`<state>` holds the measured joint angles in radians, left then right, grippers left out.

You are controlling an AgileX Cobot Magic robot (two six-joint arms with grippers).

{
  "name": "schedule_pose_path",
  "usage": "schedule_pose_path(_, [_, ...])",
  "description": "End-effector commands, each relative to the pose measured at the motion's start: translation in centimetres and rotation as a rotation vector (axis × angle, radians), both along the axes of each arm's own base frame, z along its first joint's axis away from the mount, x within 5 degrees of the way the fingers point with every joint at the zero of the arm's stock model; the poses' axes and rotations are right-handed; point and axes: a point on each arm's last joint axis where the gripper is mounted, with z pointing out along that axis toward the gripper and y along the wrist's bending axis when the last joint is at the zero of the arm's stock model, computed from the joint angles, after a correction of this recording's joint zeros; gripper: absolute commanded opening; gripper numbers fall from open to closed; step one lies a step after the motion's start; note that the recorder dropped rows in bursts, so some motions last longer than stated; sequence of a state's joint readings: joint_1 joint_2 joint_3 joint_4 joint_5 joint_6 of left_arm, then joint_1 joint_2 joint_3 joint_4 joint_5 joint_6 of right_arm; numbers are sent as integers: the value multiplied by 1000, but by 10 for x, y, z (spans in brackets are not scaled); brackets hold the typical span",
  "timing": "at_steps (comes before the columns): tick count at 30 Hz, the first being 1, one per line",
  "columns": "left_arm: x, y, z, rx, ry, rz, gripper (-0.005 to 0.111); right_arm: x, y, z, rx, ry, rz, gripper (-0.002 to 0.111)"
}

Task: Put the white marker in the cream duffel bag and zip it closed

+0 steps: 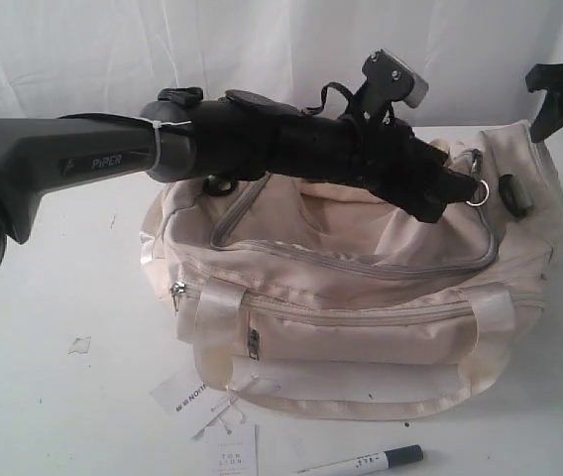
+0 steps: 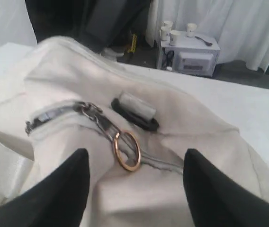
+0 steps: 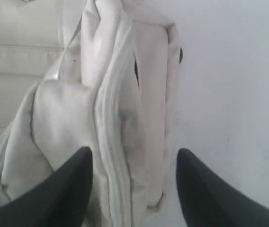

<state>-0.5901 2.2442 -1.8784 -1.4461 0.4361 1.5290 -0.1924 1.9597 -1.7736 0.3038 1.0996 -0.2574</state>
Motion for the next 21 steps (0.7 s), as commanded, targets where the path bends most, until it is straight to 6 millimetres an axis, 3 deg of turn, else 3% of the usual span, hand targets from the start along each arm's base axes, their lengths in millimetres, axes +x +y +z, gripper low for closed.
schedule_pose_path(1, [-17, -14, -7, 78, 75, -35, 62, 13, -4, -6, 5, -24, 4, 56])
schedule_pose_path(5, [-21, -29, -20, 119, 41, 11, 62, 15, -3, -10, 24, -12, 4, 56])
schedule_pose_path(12, [-12, -31, -39, 156, 16, 85, 62, 15, 3, -8, 91, -25, 17, 56])
schedule_pose_path(21, [-5, -45, -23, 27, 47, 48, 62, 16, 4, -7, 97, -39, 30, 56])
